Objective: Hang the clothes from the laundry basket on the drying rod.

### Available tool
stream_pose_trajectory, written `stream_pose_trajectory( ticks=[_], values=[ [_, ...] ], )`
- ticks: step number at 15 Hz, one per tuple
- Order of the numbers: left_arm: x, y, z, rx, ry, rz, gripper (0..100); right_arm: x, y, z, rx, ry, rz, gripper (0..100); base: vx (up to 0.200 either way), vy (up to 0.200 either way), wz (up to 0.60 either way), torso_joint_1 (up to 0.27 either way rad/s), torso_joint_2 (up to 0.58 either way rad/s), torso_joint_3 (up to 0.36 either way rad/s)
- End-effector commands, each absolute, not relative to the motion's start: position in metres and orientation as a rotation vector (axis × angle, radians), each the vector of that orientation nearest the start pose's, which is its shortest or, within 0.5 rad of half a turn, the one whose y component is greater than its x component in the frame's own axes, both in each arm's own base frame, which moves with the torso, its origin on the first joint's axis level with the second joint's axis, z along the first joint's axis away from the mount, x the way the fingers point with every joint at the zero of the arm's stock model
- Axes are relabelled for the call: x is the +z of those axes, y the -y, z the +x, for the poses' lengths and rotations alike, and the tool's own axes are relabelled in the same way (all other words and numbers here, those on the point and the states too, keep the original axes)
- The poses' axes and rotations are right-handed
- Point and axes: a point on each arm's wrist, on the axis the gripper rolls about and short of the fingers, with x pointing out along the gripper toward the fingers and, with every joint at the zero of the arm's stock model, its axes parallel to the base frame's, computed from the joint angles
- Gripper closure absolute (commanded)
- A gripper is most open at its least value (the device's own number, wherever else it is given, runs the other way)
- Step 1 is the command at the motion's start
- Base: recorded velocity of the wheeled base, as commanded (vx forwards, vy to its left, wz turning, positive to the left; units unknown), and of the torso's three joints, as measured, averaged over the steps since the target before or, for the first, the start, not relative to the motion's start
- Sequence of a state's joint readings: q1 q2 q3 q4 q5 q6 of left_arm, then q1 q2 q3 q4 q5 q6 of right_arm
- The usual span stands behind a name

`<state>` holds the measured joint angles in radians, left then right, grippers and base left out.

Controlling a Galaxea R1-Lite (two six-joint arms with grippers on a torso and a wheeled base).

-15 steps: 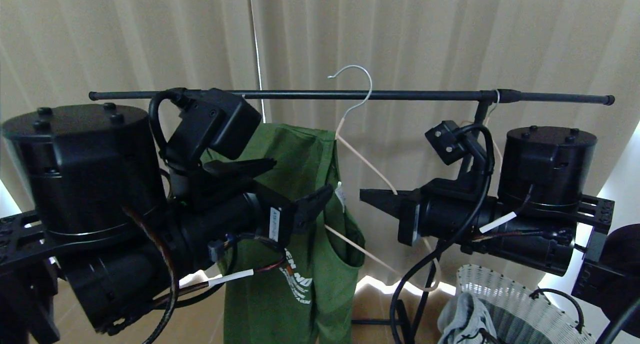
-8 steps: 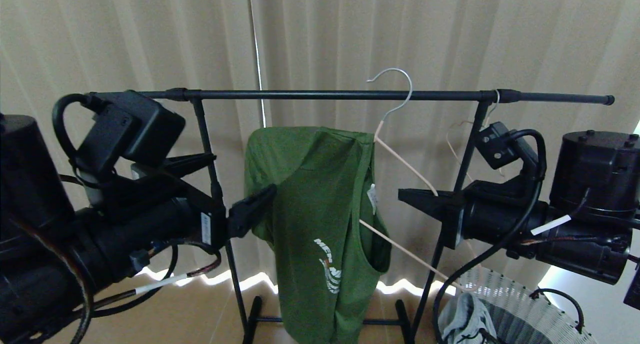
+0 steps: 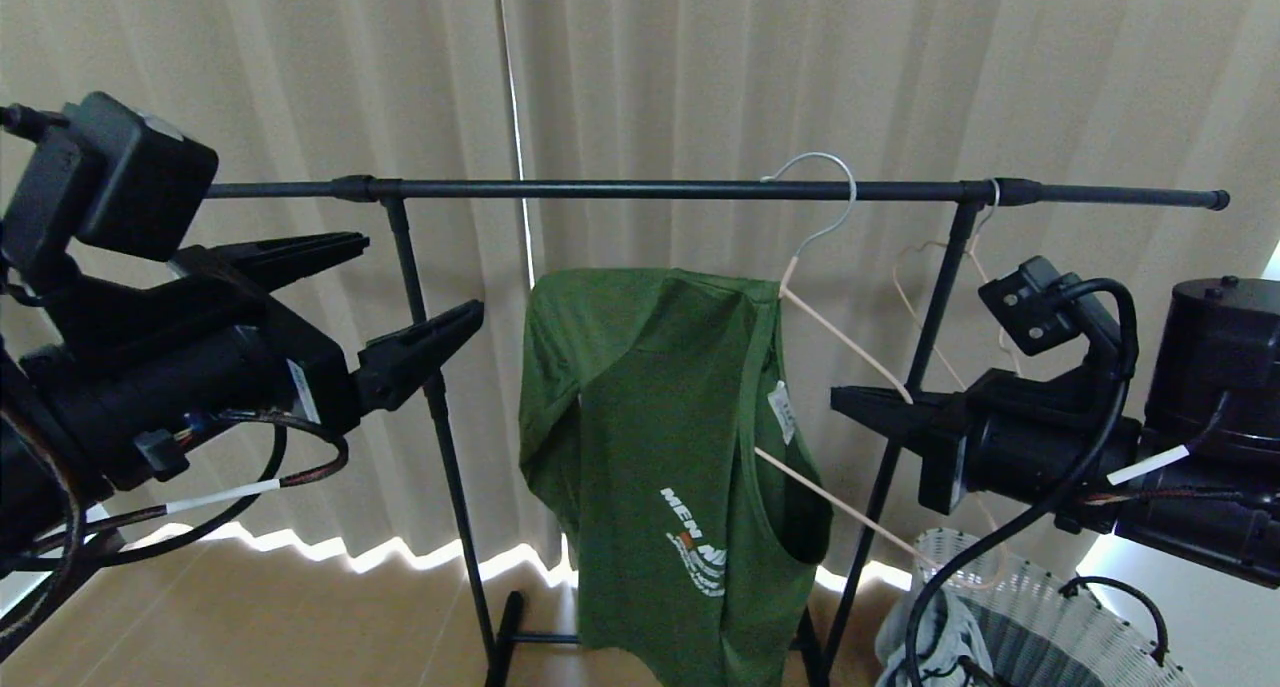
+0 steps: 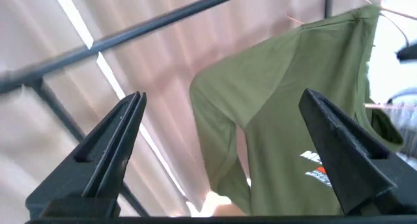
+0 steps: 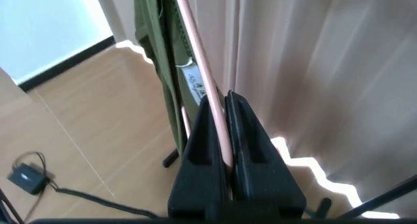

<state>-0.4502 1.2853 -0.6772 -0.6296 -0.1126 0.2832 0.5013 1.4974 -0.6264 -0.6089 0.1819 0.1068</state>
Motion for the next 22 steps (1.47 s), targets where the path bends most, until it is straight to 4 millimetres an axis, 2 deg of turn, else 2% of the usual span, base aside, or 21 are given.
stream_pose_trajectory(
  ticks=[1, 4, 6, 7, 9, 14, 18, 21, 22],
  values=[
    [0.255, 0.088, 0.184, -0.623, 0.148, 0.345, 0, 0.191, -0.118, 0.211, 0.657, -0.305, 0.048, 100, 0.0, 0.0, 0.0, 0.0, 0.0, 0.0],
    [0.253, 0.088, 0.185, -0.653, 0.169, 0.405, 0, 0.197, -0.105, 0.201, 0.637, -0.335, 0.024, 100, 0.0, 0.0, 0.0, 0.0, 0.0, 0.0],
    [0.247, 0.09, 0.192, -0.651, 0.161, 0.467, 0, 0.194, -0.104, 0.198, 0.635, -0.359, 0.018, 100, 0.0, 0.0, 0.0, 0.0, 0.0, 0.0],
    [0.246, 0.091, 0.193, -0.657, 0.167, 0.501, 0, 0.181, -0.101, 0.194, 0.635, -0.395, -0.008, 100, 0.0, 0.0, 0.0, 0.0, 0.0, 0.0],
    [0.243, 0.091, 0.191, -0.663, 0.162, 0.506, 0, 0.183, -0.097, 0.19, 0.675, -0.375, -0.024, 100, 0.0, 0.0, 0.0, 0.0, 0.0, 0.0],
    [0.235, 0.095, 0.193, -0.772, 0.165, 0.528, 0, 0.183, -0.101, 0.195, 0.757, -0.377, -0.027, 100, 0.0, 0.0, 0.0, 0.0, 0.0, 0.0],
    [0.233, 0.113, 0.205, -0.825, 0.158, 0.533, 0, 0.181, -0.111, 0.196, 0.824, -0.389, -0.03, 100, 0.0, 0.0, 0.0, 0.0, 0.0, 0.0],
    [0.226, 0.135, 0.206, -0.912, 0.147, 0.531, 0, 0.182, -0.121, 0.192, 0.869, -0.388, -0.039, 100, 0.0, 0.0, 0.0, 0.0, 0.0, 0.0],
    [0.226, 0.135, 0.206, -0.912, 0.147, 0.531, 0, 0.182, -0.121, 0.192, 0.869, -0.388, -0.039, 100, 0.0, 0.0, 0.0, 0.0, 0.0, 0.0]
  ],
)
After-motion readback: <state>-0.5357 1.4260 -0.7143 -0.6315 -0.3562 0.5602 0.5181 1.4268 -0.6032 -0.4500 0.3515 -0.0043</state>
